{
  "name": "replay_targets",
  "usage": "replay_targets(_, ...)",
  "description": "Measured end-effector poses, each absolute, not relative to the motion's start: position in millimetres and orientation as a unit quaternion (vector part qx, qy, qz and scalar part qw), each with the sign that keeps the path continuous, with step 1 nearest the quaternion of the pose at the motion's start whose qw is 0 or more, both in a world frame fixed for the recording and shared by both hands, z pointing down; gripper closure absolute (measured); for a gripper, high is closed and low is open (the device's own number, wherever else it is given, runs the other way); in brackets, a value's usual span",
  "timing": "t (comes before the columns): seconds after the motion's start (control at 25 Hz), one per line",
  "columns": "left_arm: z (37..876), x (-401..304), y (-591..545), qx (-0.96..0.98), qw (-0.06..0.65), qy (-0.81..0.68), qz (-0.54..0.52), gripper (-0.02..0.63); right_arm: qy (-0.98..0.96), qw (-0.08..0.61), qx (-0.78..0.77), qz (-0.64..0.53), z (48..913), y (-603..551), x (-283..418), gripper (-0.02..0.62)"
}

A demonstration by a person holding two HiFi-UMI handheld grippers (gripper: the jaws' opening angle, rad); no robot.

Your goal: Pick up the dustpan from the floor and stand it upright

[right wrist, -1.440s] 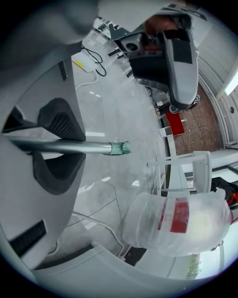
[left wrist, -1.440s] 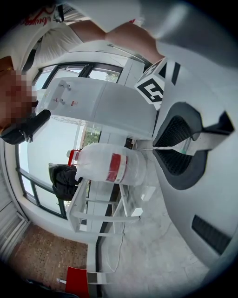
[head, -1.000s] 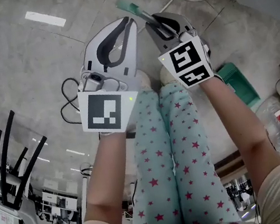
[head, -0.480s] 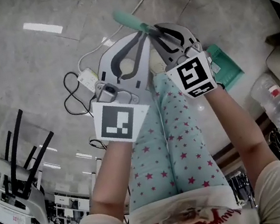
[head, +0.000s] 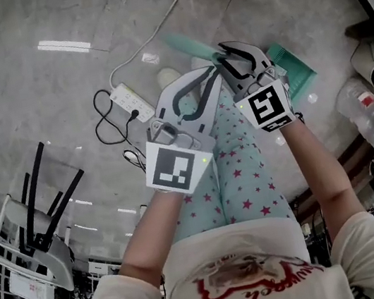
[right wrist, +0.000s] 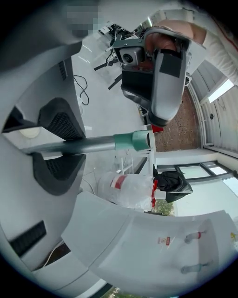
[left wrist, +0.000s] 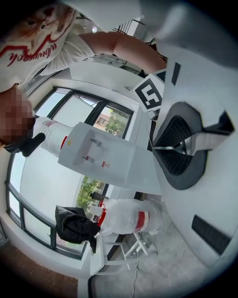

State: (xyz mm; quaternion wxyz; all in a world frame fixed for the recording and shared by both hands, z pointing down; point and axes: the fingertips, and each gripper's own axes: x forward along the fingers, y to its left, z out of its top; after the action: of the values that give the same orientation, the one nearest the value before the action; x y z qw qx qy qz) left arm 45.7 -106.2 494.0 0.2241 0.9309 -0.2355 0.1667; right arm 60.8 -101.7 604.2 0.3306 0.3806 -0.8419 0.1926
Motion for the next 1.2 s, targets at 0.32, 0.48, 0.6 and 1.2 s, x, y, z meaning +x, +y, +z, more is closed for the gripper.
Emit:
replay_targets(0.32,468.7,68.3,-63.7,0.939,0.199,-0.217,0.176,0.571,-0.836,0.32,0.412,0.171,570.0,-76.5,87.9,0.495)
replay_targets(0.48,453.7,80.1,-39.7,0.937,0.189,-0.24,0.172,0.571,-0.838,0.3,0.423,0.168,548.5,-51.0,105.5,0.494)
replay_targets(0.6,437.7,93.2,-26.0,0.929,0.198,-0.278,0.142,0.571,-0.843,0.285,0.427,0.158,531.4,-33.2,122.8,0.495)
replay_targets(1.2,378.2,185.8,113.2,0.955,0.161,-0.197,0.155,0.571,-0.828,0.253,0.479,0.142,471.7,82.7,214.4,0.505)
